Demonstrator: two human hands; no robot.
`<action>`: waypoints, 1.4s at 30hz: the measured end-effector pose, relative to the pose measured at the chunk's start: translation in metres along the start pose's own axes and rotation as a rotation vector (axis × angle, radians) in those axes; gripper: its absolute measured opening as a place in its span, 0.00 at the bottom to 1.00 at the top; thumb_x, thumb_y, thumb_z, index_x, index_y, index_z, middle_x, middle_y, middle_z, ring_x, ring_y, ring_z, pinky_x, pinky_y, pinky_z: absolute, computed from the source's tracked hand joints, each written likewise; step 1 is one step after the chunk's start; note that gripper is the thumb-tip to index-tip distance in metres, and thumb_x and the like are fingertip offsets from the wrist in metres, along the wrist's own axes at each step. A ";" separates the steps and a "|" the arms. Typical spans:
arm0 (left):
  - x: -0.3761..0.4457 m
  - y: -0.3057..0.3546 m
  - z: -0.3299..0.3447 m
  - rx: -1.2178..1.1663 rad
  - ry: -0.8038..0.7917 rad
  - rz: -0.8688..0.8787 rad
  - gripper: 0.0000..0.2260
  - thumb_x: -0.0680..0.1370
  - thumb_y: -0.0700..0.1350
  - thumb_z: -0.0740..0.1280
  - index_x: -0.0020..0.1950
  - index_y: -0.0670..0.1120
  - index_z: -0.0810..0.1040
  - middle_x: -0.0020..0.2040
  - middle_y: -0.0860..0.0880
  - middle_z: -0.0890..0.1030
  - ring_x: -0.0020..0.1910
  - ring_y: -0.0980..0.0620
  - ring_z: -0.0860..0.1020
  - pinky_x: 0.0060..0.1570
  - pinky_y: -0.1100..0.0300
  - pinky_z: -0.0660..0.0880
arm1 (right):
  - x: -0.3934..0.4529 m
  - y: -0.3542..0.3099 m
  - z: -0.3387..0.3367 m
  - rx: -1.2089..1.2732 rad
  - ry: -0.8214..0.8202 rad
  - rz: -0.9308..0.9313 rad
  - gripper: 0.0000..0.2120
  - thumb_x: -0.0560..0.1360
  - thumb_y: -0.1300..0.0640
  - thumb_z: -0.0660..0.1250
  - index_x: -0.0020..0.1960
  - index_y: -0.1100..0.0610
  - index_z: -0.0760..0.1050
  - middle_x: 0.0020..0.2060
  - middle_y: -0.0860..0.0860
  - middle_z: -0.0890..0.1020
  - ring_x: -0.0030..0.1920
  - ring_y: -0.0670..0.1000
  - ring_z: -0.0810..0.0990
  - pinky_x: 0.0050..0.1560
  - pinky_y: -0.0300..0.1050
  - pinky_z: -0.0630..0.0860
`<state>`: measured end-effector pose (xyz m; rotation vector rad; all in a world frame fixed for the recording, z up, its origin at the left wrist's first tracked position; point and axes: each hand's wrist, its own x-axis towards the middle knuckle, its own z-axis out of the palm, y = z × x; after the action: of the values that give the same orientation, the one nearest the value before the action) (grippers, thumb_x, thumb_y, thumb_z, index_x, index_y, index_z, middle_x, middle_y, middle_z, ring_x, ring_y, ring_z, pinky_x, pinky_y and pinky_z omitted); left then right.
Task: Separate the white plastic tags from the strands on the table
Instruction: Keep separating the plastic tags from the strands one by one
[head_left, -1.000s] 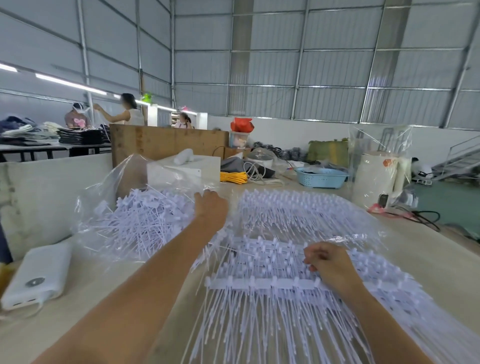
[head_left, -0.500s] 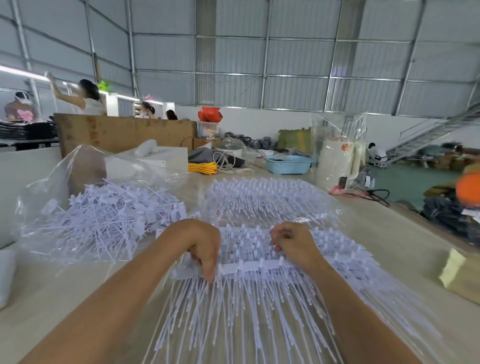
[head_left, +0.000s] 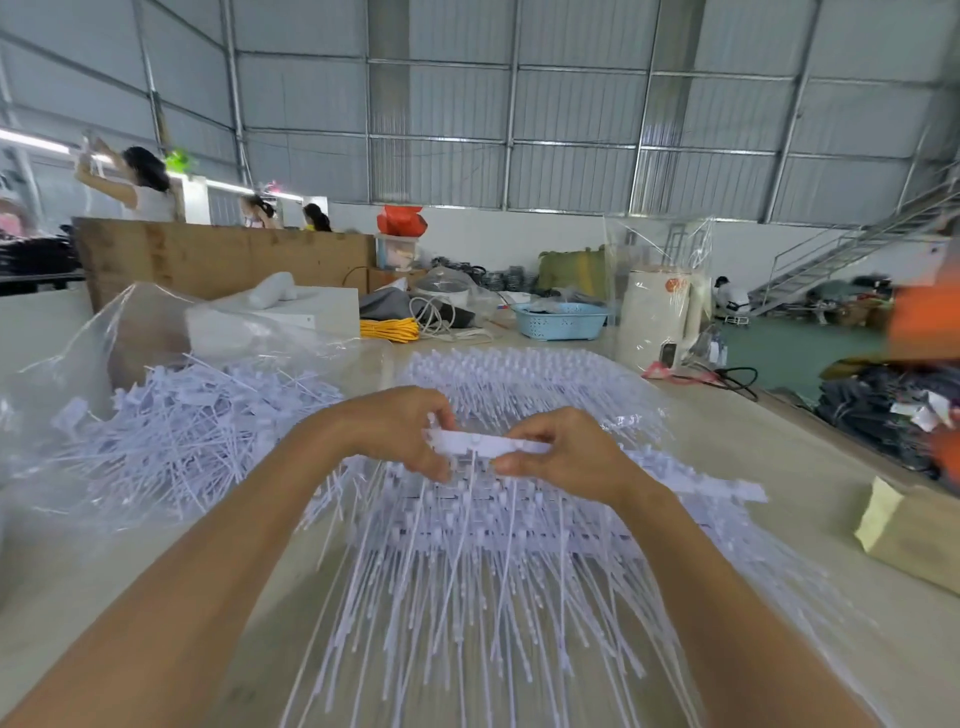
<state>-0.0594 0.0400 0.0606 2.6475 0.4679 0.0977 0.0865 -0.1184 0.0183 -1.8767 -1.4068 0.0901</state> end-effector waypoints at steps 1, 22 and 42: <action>0.000 -0.004 -0.001 0.003 -0.005 -0.029 0.19 0.68 0.51 0.77 0.54 0.52 0.74 0.46 0.53 0.77 0.42 0.53 0.79 0.40 0.61 0.72 | 0.001 0.002 -0.003 -0.049 0.034 0.022 0.09 0.66 0.51 0.76 0.43 0.55 0.83 0.34 0.52 0.82 0.35 0.51 0.78 0.38 0.45 0.71; 0.016 -0.002 0.020 -0.636 0.389 0.071 0.05 0.78 0.41 0.67 0.42 0.44 0.77 0.30 0.47 0.83 0.27 0.54 0.82 0.34 0.63 0.77 | 0.017 -0.025 0.041 -0.370 0.263 0.000 0.14 0.78 0.47 0.61 0.56 0.57 0.70 0.46 0.56 0.80 0.48 0.58 0.79 0.40 0.45 0.69; 0.020 0.009 0.030 -0.344 0.494 -0.044 0.20 0.78 0.48 0.65 0.27 0.44 0.73 0.22 0.48 0.78 0.17 0.55 0.73 0.26 0.66 0.73 | 0.007 -0.028 0.045 -0.458 0.232 -0.060 0.12 0.79 0.50 0.60 0.52 0.58 0.77 0.42 0.56 0.83 0.44 0.57 0.79 0.36 0.45 0.68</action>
<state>-0.0341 0.0269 0.0378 2.2577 0.6022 0.7591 0.0456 -0.0863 0.0064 -2.1221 -1.3991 -0.5035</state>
